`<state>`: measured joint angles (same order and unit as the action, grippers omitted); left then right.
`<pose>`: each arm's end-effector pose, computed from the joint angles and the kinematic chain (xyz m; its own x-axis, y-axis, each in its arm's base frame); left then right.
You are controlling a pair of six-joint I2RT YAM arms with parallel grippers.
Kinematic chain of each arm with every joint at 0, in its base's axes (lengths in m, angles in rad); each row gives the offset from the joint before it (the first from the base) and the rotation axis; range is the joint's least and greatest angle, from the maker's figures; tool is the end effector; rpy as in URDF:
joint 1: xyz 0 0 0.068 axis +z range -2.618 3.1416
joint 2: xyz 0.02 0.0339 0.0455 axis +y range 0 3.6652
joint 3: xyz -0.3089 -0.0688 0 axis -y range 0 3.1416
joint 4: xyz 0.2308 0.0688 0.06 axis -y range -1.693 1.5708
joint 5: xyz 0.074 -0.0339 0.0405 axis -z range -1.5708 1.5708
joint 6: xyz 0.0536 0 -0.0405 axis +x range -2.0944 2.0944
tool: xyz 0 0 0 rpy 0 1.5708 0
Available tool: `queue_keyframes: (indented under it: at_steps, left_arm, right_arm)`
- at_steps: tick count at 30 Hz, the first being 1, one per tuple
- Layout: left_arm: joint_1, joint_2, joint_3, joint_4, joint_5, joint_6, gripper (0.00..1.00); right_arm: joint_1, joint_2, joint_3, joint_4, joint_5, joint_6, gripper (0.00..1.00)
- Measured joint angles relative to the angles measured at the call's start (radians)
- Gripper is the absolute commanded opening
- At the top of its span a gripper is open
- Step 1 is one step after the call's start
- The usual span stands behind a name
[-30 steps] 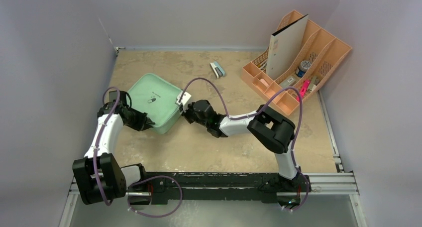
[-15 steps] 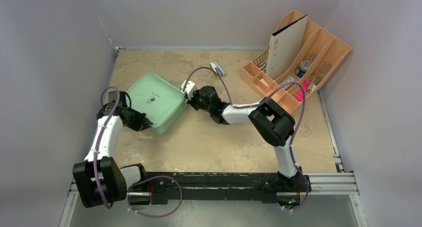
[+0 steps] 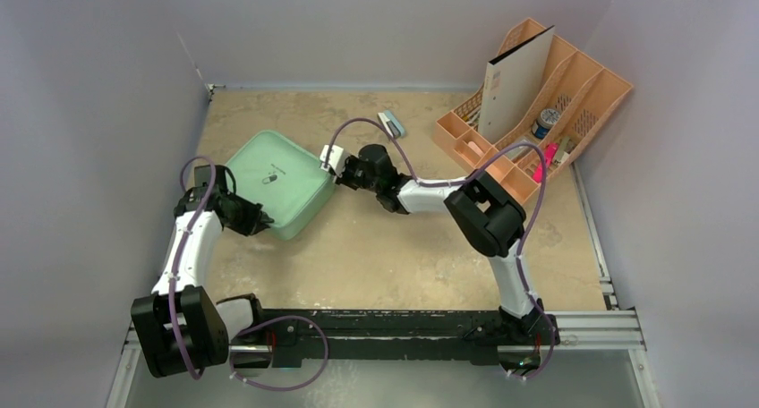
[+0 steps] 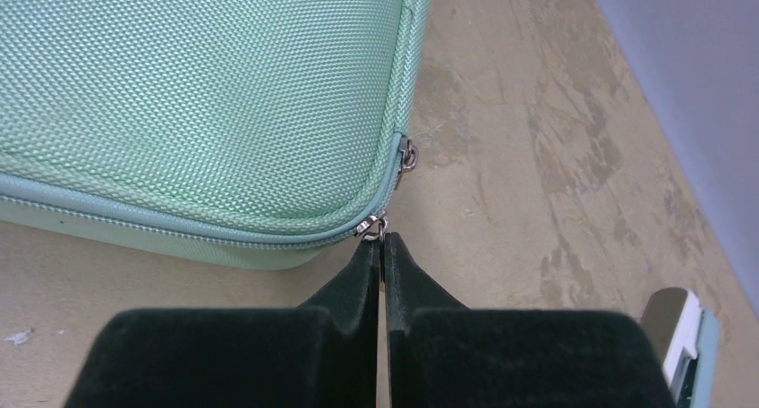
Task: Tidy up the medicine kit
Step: Zip the medicine box at the center of the board.
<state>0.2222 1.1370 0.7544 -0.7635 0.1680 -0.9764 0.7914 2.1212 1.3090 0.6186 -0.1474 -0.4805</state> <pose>0.1765 0.0307 0.2477 -0.3734 -0.9218 -0.1045 -0.8204 0.3807 -0.4267 0.3518 0.3673 0.2261 0.2521 -0.3953 -0.8833 -0.7763 0.4623 -0.4285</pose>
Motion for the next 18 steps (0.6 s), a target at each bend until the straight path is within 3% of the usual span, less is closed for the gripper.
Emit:
queue_keyframes:
  at_steps: [18]
  left_arm:
    - [0.0,0.019,-0.001,0.056,-0.009,0.003,0.0]
  right_arm:
    - [-0.019,0.118,0.169,-0.015,-0.053,-0.16,0.0]
